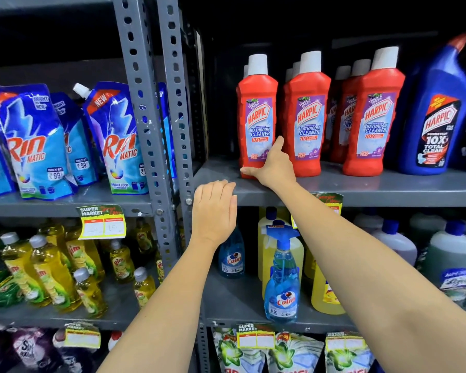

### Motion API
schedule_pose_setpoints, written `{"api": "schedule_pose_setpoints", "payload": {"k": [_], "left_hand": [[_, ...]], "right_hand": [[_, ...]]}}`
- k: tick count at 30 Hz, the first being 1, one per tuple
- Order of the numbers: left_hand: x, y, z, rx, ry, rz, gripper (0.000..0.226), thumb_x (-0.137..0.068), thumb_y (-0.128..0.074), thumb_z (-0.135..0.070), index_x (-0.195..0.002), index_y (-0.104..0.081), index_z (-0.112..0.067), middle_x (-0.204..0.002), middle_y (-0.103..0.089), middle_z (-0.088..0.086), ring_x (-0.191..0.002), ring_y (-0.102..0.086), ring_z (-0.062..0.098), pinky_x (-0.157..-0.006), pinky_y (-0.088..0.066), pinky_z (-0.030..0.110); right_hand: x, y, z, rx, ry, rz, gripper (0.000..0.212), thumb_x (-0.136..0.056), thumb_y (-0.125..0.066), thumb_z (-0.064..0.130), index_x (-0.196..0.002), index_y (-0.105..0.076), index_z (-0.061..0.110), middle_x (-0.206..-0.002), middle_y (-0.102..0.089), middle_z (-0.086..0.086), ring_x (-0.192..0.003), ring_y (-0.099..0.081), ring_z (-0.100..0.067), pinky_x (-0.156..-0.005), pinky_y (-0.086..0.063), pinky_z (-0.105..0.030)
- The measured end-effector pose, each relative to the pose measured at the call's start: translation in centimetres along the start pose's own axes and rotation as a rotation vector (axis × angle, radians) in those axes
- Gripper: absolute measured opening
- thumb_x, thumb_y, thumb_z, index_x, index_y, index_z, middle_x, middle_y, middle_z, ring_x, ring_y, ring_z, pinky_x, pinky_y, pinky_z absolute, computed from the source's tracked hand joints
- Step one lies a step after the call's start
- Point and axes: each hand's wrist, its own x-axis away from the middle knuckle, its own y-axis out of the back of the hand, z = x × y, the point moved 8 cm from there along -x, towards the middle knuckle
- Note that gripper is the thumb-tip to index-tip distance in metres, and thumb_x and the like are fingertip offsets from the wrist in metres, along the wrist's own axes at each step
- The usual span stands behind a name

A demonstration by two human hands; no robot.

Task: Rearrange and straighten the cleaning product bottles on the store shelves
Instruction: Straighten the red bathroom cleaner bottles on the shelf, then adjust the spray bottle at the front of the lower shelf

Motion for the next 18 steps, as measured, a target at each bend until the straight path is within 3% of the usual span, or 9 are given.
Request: {"api": "schedule_pose_setpoints", "payload": {"k": [3,5,7,9,12,15,18], "left_hand": [[0.5,0.3,0.2,-0.080,0.067,-0.009,0.041,-0.099,-0.035,-0.029,-0.131,-0.051,-0.010,-0.138,-0.053,0.011,-0.134,-0.043,0.030,-0.115,-0.016,0.045],[2.1,0.7,0.5,-0.088,0.151,-0.059,0.044,-0.099,-0.034,-0.033,-0.139,-0.041,-0.015,-0.151,-0.039,0.008,-0.145,-0.025,0.026,-0.120,0.000,0.049],[5.3,0.0,-0.3,-0.020,0.107,-0.065,0.045,-0.100,-0.033,-0.032,-0.142,-0.038,-0.015,-0.154,-0.033,0.008,-0.148,-0.018,0.026,-0.121,0.001,0.050],[10.1,-2.0,-1.5,0.089,0.009,0.065,0.045,-0.101,-0.032,-0.030,-0.141,-0.040,-0.013,-0.153,-0.035,0.008,-0.147,-0.021,0.026,-0.122,-0.009,0.047],[19.2,-7.1,-1.9,0.217,0.039,0.505,0.045,-0.102,-0.032,-0.030,-0.142,-0.043,-0.011,-0.153,-0.038,0.006,-0.141,-0.035,0.024,-0.118,-0.027,0.040],[27.4,-11.5,-1.5,0.108,0.059,0.854,0.052,-0.105,-0.021,-0.037,-0.153,-0.019,-0.017,-0.162,-0.015,0.002,-0.148,-0.016,0.018,-0.122,-0.016,0.033],[31.0,-13.8,-1.5,0.034,0.052,0.980,0.057,-0.105,-0.018,-0.038,-0.153,0.007,-0.022,-0.163,0.004,0.002,-0.150,0.004,0.019,-0.123,-0.004,0.037]], "right_hand": [[2.6,3.1,0.7,-0.036,0.094,-0.199,0.090,-0.078,-0.074,0.051,-0.142,-0.033,0.004,-0.118,-0.065,-0.012,-0.108,-0.060,-0.030,-0.082,-0.044,-0.035],[6.1,5.8,0.4,-0.204,0.203,-0.378,0.062,-0.085,-0.065,0.049,-0.134,-0.049,0.015,-0.104,-0.071,0.005,-0.091,-0.064,-0.012,-0.080,-0.046,-0.025],[10.1,7.7,-2.2,-0.359,0.278,-0.530,0.030,-0.089,-0.062,0.040,-0.116,-0.061,0.026,-0.080,-0.068,0.020,-0.074,-0.063,0.001,-0.072,-0.046,-0.015],[13.5,7.9,-6.7,-0.420,0.221,-0.574,0.015,-0.089,-0.061,0.030,-0.105,-0.063,0.029,-0.072,-0.065,0.018,-0.067,-0.062,0.001,-0.065,-0.045,-0.011],[17.1,4.9,-14.7,-0.325,0.019,-0.440,0.012,-0.089,-0.063,0.022,-0.101,-0.064,0.020,-0.077,-0.067,0.004,-0.068,-0.063,-0.010,-0.065,-0.047,-0.013],[19.7,0.7,-21.2,-0.202,-0.131,-0.227,0.025,-0.087,-0.068,0.025,-0.109,-0.064,0.014,-0.084,-0.067,0.007,-0.075,-0.064,-0.010,-0.072,-0.052,-0.027],[21.0,-3.2,-24.8,-0.108,-0.166,0.013,0.045,-0.084,-0.072,0.035,-0.123,-0.056,0.020,-0.106,-0.063,0.007,-0.090,-0.063,-0.010,-0.072,-0.049,-0.024]]}}
